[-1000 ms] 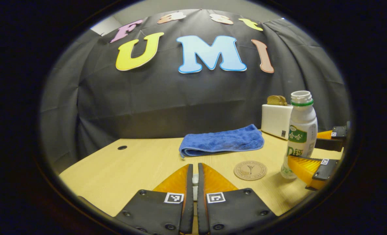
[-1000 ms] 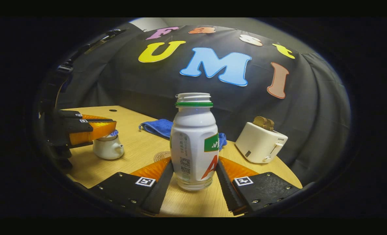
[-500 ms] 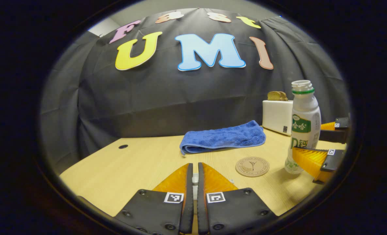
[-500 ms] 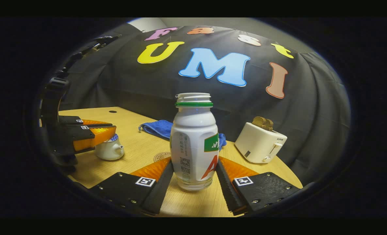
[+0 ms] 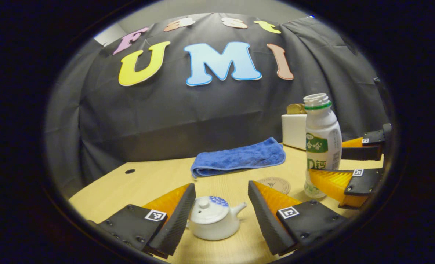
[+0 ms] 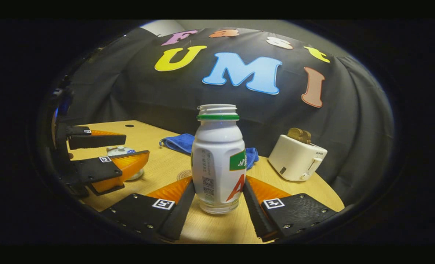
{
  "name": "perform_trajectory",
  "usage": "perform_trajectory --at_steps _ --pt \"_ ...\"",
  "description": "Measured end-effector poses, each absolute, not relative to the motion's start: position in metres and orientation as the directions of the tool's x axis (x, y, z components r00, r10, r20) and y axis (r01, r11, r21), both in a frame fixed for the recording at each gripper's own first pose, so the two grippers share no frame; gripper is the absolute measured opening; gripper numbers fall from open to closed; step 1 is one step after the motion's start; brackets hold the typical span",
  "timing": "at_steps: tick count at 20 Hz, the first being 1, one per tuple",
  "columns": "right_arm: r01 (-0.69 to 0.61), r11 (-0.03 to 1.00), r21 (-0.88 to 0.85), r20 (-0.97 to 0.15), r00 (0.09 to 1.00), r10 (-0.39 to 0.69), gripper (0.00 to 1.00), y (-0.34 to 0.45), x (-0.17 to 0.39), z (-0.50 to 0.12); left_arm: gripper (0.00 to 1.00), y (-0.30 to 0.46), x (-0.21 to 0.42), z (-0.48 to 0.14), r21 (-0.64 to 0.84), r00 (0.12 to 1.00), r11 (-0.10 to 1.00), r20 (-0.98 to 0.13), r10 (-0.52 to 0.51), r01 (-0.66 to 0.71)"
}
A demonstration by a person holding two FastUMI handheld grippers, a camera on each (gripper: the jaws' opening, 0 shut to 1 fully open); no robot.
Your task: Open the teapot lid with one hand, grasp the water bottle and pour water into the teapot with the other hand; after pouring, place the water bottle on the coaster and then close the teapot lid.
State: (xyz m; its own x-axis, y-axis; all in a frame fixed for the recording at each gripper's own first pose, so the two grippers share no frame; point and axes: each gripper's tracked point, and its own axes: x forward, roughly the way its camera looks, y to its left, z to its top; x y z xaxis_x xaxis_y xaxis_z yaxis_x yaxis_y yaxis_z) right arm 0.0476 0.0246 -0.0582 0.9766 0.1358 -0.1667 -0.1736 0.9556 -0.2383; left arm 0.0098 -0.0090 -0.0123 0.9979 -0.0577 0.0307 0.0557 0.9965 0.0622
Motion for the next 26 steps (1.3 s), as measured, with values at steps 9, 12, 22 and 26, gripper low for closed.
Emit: perform_trajectory --at_steps 9,12,22,26 --pt "-0.198 0.966 -0.165 -0.152 0.973 0.174 0.73 0.036 0.050 -0.050 1.00 0.010 -0.002 0.010 -0.002 0.994 1.000 0.107 -0.024 0.024" --pt "-0.220 0.967 -0.128 -0.144 0.969 0.201 0.73 0.041 0.057 -0.040 1.00 0.018 -0.003 0.013 -0.029 0.994 0.999 0.113 -0.009 0.013" --pt "-0.272 0.962 -0.013 -0.147 0.952 0.267 0.72 0.056 0.110 -0.011 1.00 0.044 -0.006 0.016 -0.099 0.992 0.995 0.121 0.037 -0.025" --pt "-0.267 0.962 0.054 -0.171 0.947 0.272 0.72 0.065 0.134 -0.024 1.00 0.051 -0.008 0.015 -0.128 0.992 0.991 0.121 0.044 -0.029"
